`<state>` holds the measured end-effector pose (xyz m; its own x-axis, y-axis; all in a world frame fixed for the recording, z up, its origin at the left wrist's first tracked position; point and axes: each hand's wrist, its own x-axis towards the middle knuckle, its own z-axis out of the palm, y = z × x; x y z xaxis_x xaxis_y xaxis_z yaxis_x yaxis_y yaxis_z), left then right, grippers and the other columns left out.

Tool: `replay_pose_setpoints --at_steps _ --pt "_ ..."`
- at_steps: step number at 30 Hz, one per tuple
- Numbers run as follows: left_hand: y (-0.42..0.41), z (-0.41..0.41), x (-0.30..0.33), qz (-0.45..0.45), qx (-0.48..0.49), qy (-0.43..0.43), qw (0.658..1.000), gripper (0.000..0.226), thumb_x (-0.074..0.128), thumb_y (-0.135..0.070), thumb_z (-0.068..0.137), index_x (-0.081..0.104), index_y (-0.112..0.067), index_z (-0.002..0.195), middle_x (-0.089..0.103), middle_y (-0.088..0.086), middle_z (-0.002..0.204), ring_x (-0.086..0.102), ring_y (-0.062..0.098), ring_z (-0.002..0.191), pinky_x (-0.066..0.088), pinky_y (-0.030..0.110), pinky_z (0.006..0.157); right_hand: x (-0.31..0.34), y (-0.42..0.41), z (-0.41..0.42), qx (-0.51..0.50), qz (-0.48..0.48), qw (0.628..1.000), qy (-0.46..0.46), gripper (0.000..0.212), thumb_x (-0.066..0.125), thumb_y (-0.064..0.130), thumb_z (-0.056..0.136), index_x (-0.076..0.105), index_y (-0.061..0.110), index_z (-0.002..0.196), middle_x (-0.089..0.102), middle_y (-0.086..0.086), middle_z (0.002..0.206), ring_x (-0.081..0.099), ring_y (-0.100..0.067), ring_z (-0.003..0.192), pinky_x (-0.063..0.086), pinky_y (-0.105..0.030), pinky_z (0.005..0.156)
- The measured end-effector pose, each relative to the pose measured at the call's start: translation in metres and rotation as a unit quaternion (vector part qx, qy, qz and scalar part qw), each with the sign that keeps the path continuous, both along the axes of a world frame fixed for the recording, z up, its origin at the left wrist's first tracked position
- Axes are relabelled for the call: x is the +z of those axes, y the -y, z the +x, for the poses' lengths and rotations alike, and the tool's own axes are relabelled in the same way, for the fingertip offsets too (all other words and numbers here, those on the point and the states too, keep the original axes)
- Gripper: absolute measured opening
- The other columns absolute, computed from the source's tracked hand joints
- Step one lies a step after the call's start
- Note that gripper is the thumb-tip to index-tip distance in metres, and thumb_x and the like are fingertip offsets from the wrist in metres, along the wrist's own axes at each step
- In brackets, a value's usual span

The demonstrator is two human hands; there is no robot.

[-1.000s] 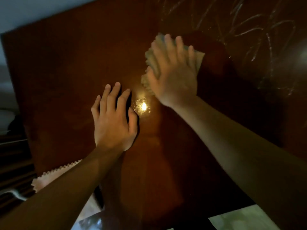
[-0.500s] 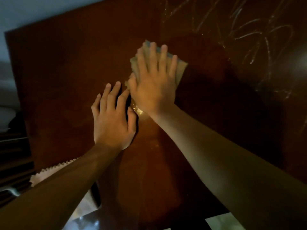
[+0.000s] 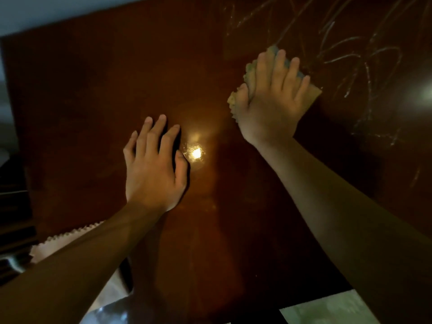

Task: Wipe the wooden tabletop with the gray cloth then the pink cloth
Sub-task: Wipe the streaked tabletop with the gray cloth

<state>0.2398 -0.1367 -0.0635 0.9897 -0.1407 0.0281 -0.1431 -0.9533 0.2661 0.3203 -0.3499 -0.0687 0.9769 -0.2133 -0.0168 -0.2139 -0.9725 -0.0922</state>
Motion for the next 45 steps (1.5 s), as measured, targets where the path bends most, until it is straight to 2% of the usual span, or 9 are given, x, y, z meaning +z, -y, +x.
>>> replay_pose_setpoints --at_steps 5,9,17,20,26,30,35,39,45 --pt "0.0 0.0 0.0 0.007 -0.001 0.001 1.0 0.049 0.039 -0.031 0.101 0.046 -0.011 0.146 0.037 0.012 0.158 0.024 0.029 0.151 0.016 0.05 0.122 0.001 -0.048 -0.031 0.096 0.028 0.995 0.014 0.065 0.03 0.049 0.104 0.027 0.02 0.162 0.021 -0.013 0.17 0.015 -0.036 0.157 0.009 -0.057 0.126" --pt "0.0 0.0 -0.001 0.009 -0.003 0.003 1.0 0.049 0.037 -0.031 0.101 0.045 -0.011 0.146 0.037 0.012 0.158 0.023 0.028 0.151 0.016 0.05 0.121 -0.002 -0.026 -0.034 0.155 0.04 0.987 0.019 0.066 0.033 0.051 0.101 0.032 0.023 0.16 0.026 -0.011 0.168 0.02 -0.033 0.157 0.011 -0.054 0.127" --pt "0.0 0.0 -0.001 -0.008 -0.004 -0.001 1.0 0.049 0.039 -0.031 0.101 0.046 -0.011 0.146 0.037 0.013 0.158 0.023 0.029 0.152 0.016 0.051 0.122 0.001 0.013 -0.005 0.044 0.018 0.999 -0.011 0.067 0.025 0.052 0.104 0.02 0.024 0.164 0.014 -0.011 0.172 0.008 -0.033 0.159 0.004 -0.055 0.128" --pt "0.0 0.0 0.0 -0.008 -0.008 0.005 1.0 0.049 0.039 -0.031 0.101 0.046 -0.01 0.145 0.037 0.013 0.158 0.024 0.029 0.151 0.017 0.052 0.121 0.001 -0.01 -0.048 0.021 0.03 0.999 -0.003 0.066 0.026 0.051 0.105 0.02 0.022 0.164 0.014 -0.013 0.171 0.009 -0.034 0.159 0.007 -0.057 0.127" --pt "-0.002 0.0 -0.004 0.001 -0.014 0.027 1.0 0.049 0.036 -0.033 0.102 0.045 -0.011 0.145 0.039 0.014 0.156 0.026 0.031 0.15 0.018 0.052 0.119 -0.005 -0.063 -0.209 0.093 0.058 0.994 -0.019 0.072 0.04 0.052 0.099 0.023 0.024 0.162 0.015 -0.011 0.171 0.009 -0.034 0.159 0.005 -0.055 0.127" --pt "-0.003 0.0 -0.003 0.011 -0.024 0.018 0.999 0.051 0.033 -0.033 0.102 0.043 -0.009 0.146 0.036 0.017 0.158 0.024 0.033 0.151 0.018 0.055 0.119 -0.006 -0.043 -0.231 0.168 0.061 0.983 -0.027 0.069 0.046 0.053 0.096 0.035 0.027 0.159 0.023 -0.008 0.169 0.016 -0.031 0.157 0.008 -0.053 0.126" --pt "-0.001 0.0 0.006 0.016 -0.101 0.012 0.995 0.05 0.038 -0.027 0.1 0.044 -0.004 0.144 0.036 0.024 0.155 0.027 0.039 0.148 0.019 0.06 0.116 -0.002 0.051 -0.198 -0.009 0.019 0.999 -0.028 0.069 0.032 0.053 0.099 0.03 0.024 0.162 0.024 -0.011 0.169 0.018 -0.036 0.156 0.008 -0.053 0.124" --pt "0.034 0.004 0.013 -0.029 -0.209 0.018 0.977 0.045 0.042 -0.027 0.1 0.048 -0.008 0.14 0.041 0.018 0.152 0.03 0.033 0.147 0.016 0.056 0.116 -0.004 0.034 -0.217 -0.11 0.012 0.994 -0.022 0.069 0.025 0.054 0.103 0.021 0.023 0.164 0.018 -0.013 0.171 0.011 -0.036 0.158 0.009 -0.057 0.126" --pt "0.129 0.007 0.012 -0.037 -0.25 -0.005 0.968 0.046 0.038 -0.032 0.105 0.042 -0.011 0.147 0.031 0.016 0.16 0.019 0.031 0.152 0.012 0.052 0.118 -0.011 -0.011 -0.277 0.016 0.046 0.999 0.005 0.067 0.039 0.056 0.101 0.031 0.026 0.161 0.024 -0.009 0.169 0.015 -0.031 0.158 0.008 -0.053 0.127"
